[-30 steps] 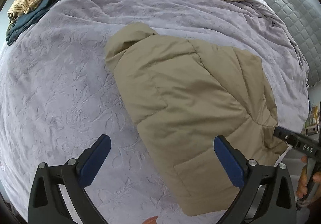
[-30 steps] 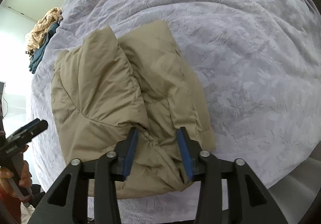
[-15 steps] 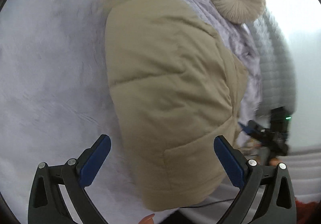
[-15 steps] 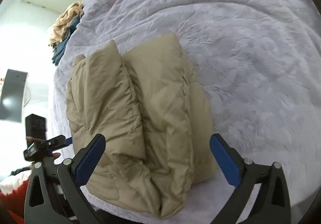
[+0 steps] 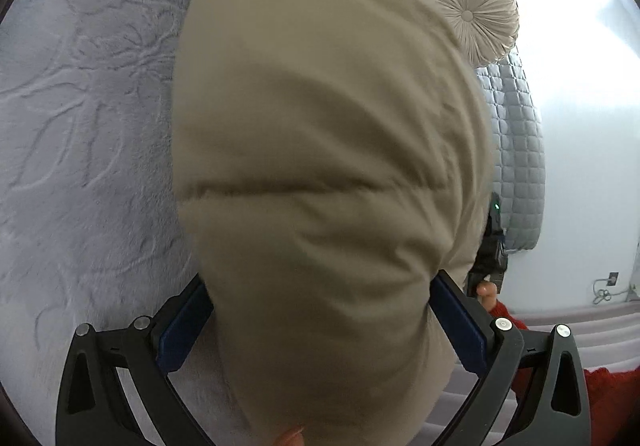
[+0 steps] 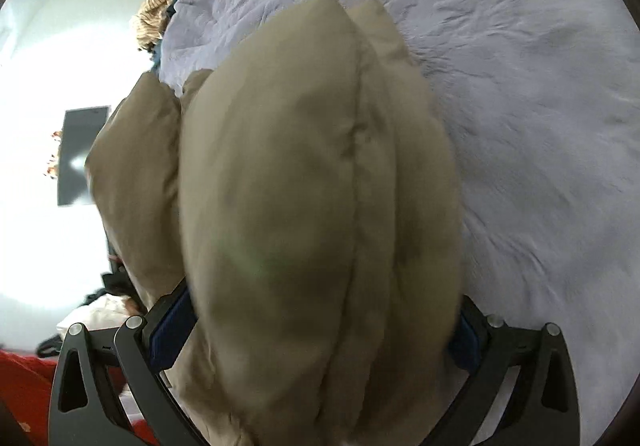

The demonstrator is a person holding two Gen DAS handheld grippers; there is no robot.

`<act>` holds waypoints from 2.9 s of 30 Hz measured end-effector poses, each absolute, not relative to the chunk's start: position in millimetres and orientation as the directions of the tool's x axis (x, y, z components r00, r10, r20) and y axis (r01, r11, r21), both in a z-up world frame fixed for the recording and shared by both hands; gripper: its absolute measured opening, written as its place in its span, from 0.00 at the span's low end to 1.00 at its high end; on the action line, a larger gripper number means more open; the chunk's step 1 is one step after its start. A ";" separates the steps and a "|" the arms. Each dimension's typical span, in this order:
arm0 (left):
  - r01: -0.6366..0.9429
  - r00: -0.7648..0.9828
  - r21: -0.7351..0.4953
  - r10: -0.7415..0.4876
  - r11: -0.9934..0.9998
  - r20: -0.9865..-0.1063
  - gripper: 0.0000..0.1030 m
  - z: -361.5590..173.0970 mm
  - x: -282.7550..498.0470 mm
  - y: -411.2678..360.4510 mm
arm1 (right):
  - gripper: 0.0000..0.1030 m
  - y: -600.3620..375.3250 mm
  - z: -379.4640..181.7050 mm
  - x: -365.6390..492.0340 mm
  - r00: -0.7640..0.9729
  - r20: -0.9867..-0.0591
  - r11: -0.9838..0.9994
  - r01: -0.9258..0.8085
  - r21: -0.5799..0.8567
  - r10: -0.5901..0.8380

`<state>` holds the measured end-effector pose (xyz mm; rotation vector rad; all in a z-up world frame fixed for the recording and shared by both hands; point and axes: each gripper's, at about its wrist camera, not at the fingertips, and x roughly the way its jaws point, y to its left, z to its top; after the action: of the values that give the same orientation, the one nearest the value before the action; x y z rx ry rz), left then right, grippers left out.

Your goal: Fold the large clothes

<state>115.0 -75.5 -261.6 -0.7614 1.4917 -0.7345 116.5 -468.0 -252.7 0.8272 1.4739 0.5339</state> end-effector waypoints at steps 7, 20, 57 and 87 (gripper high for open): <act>-0.073 -0.068 -0.825 -0.828 0.561 -0.557 1.00 -272.2 121.8 -91.5 | 0.81 -454.4 -251.4 123.0 0.043 -0.672 0.652 0.208 0.730 0.739; 0.082 0.072 -0.845 -0.849 0.529 -0.524 0.97 -178.6 138.9 -72.6 | 0.50 -395.9 -177.8 115.9 0.168 -0.563 0.551 0.117 0.826 0.809; -0.043 0.468 -0.457 -0.386 0.889 -0.795 0.97 -134.8 232.4 98.2 | 0.56 -246.3 -111.9 143.8 0.332 -0.587 0.631 -0.036 0.775 0.739; 0.008 0.440 -0.175 -0.161 0.985 -0.883 0.97 -180.9 250.8 23.6 | 0.02 -246.4 -245.5 166.5 0.211 -0.688 0.640 0.256 0.724 0.694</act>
<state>250.8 23.6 -180.9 -0.1528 1.1111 -0.1052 166.5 -246.4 -245.5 0.8821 1.3657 0.3668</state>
